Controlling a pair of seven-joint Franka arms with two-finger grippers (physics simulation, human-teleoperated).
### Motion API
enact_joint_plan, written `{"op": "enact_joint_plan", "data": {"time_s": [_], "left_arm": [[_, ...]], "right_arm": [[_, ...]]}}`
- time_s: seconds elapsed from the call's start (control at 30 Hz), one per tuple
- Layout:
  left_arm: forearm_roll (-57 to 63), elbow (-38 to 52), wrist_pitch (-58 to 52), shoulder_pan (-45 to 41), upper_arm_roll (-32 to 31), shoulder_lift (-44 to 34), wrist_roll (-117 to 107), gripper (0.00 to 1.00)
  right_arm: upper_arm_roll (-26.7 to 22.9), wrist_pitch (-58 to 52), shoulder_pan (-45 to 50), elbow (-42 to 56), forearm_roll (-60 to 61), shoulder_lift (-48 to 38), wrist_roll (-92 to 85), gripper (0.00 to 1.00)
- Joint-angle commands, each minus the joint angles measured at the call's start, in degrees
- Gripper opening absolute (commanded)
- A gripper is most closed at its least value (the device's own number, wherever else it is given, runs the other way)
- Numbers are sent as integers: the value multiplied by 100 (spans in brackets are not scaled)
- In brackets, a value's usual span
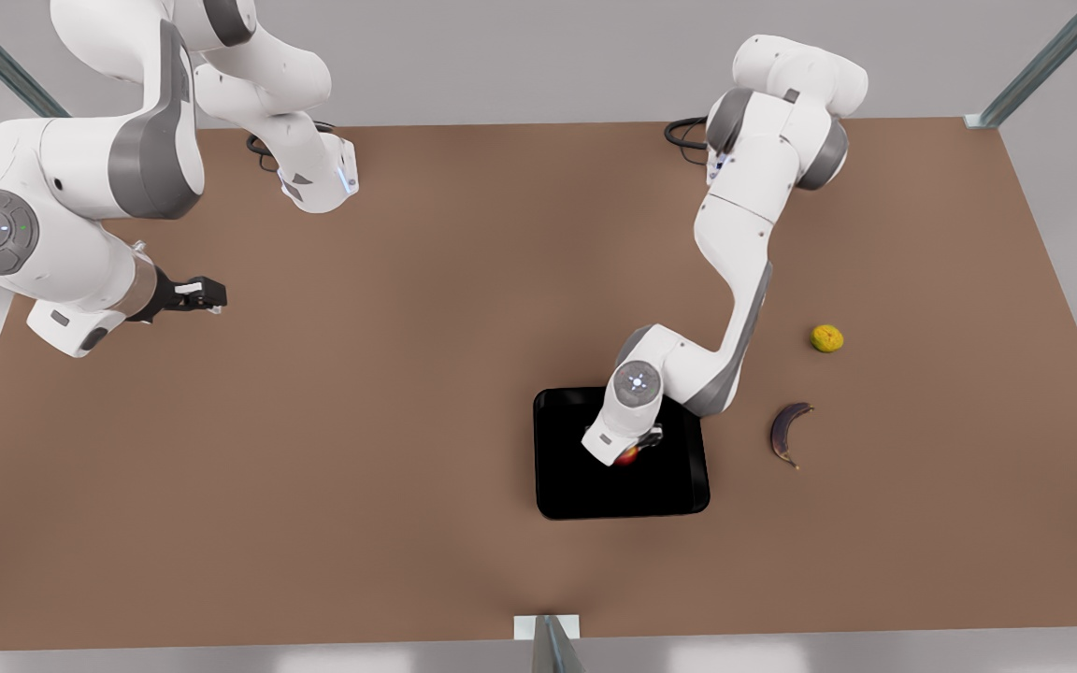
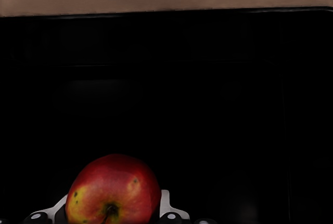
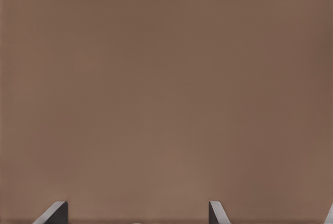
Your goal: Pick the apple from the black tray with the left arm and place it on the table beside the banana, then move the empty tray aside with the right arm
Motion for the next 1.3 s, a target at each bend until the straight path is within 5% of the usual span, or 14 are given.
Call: {"op": "enact_joint_plan", "data": {"time_s": [0.0,0.2,0.33,0.5,0.87,0.9,1.03,1.1,1.13,1.17,1.2,1.23,1.27], "left_arm": [[-6,49,-1116,47,9,-152,573,75],[-244,936,-4017,1190,-35,-916,3270,75],[-164,945,-4325,2165,79,-1093,5187,75],[99,928,-3279,2280,676,-372,6136,75],[99,866,-1802,2702,721,411,6418,75],[90,866,-1802,2702,721,402,6400,100],[90,901,-1873,2667,721,279,6330,100],[-128,901,-1890,2614,615,-186,5355,100],[-1356,901,-2012,2658,562,-599,4635,100],[-2607,919,-2558,2658,545,-1144,3335,100],[-2381,823,-3506,2570,527,-1698,3191,100],[-1905,200,-3420,2526,518,-2418,3807,100],[-1808,-1811,-1735,2482,518,-3867,3807,100]], "right_arm": [[28,-11,51,10,28,-7,24,100],[2181,411,122,238,177,257,3821,100],[2269,1051,613,238,177,520,4997,100],[2261,3012,1132,238,116,1522,6651,100],[2331,4146,1501,195,-535,2788,7978,100],[2331,4409,1510,195,-535,2893,8127,100],[2331,4884,1554,203,-807,3245,8268,100],[2322,4884,1554,203,-939,3368,8224,100],[2313,5068,1519,212,-1044,3368,8189,100],[2287,5174,1519,212,-1141,3386,8145,100],[2269,5367,1510,212,-1141,3421,8136,100],[2261,5552,1510,230,-1141,3421,8136,100],[2234,5596,1510,265,-1141,3421,8145,100]]}}
